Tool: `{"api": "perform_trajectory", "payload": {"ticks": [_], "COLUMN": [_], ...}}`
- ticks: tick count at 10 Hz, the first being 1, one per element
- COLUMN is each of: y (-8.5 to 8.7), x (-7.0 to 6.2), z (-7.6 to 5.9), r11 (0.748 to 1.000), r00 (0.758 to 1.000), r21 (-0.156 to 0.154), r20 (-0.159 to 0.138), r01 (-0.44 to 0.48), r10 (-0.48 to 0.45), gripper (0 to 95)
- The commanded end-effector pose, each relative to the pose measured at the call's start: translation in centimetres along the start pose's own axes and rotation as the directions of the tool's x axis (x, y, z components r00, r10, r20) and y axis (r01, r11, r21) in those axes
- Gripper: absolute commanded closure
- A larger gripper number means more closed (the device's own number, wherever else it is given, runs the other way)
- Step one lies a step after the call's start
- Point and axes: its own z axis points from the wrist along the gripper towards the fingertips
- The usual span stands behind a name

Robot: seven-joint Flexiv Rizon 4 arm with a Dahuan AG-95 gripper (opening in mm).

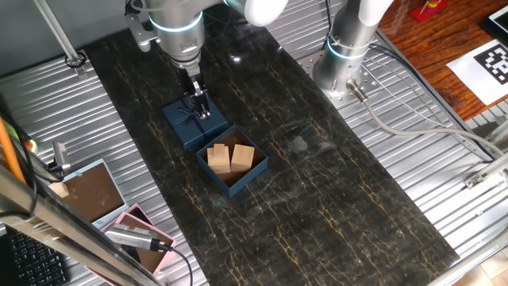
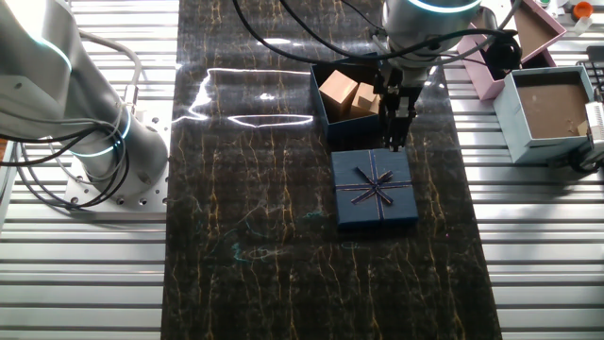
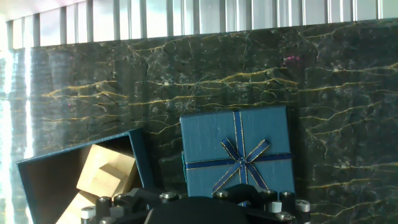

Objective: Take everything out of the gift box

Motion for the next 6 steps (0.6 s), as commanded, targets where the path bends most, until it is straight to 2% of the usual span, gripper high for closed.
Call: {"api": "perform_trajectory", "payload": {"ticks": [1, 6], "y": [0.0, 0.01], "x": [0.01, 0.02], "z": [0.0, -0.01], "r11": [0.959, 0.959], "r00": [0.962, 0.962], "r21": [-0.102, -0.095], "r20": [0.1, 0.099], "r01": [0.263, 0.265], "r10": [-0.253, -0.256], "gripper": [95.0, 95.0]}}
